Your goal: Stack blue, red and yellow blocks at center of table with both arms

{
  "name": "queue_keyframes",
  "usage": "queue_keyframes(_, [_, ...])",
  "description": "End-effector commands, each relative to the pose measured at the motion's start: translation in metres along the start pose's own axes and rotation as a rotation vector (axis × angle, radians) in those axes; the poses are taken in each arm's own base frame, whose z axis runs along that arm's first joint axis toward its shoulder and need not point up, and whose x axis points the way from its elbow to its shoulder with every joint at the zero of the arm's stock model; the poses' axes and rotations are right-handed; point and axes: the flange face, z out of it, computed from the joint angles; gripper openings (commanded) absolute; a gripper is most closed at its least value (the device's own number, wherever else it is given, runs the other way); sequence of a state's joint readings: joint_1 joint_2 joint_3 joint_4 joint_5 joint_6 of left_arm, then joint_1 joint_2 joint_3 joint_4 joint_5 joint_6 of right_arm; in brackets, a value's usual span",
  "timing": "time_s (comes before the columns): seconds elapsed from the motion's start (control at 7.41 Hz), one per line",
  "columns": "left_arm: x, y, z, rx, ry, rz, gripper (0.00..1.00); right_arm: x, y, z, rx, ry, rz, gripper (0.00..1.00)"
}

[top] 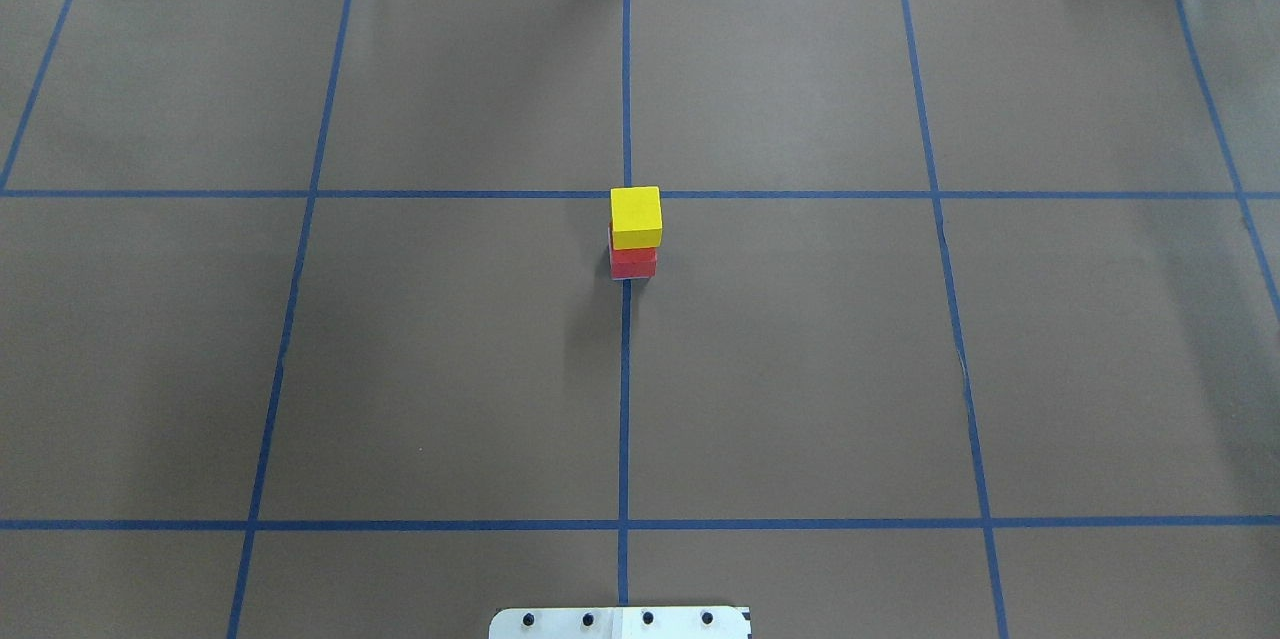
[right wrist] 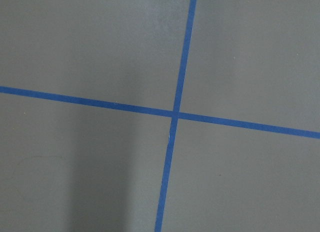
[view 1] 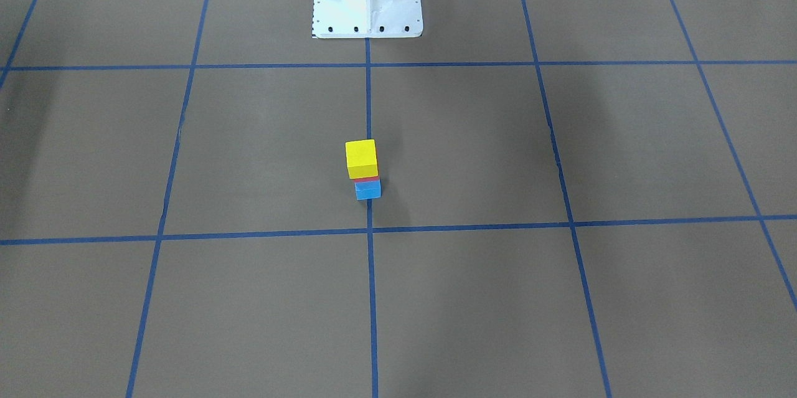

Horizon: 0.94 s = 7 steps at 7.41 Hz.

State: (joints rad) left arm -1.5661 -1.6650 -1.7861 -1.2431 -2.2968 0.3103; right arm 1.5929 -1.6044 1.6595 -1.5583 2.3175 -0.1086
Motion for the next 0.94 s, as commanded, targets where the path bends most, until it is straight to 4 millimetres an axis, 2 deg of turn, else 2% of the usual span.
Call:
queue_keyframes(0.0, [-0.024,0.052,0.031,-0.042,0.018,-0.097,1.00,0.002,0.003,0.000,-0.001,0.000,0.001,1.00])
queue_keyframes(0.13, [-0.020,0.067,0.031,-0.037,0.016,-0.209,1.00,0.002,0.002,0.000,0.001,0.000,0.001,1.00])
queue_keyframes(0.4, [-0.022,0.095,0.044,0.035,-0.001,-0.208,1.00,0.001,0.002,-0.001,0.002,-0.001,0.001,1.00])
queue_keyframes(0.81, [-0.030,0.087,0.053,0.024,-0.001,-0.205,1.00,-0.001,-0.002,-0.004,0.009,-0.001,0.006,1.00])
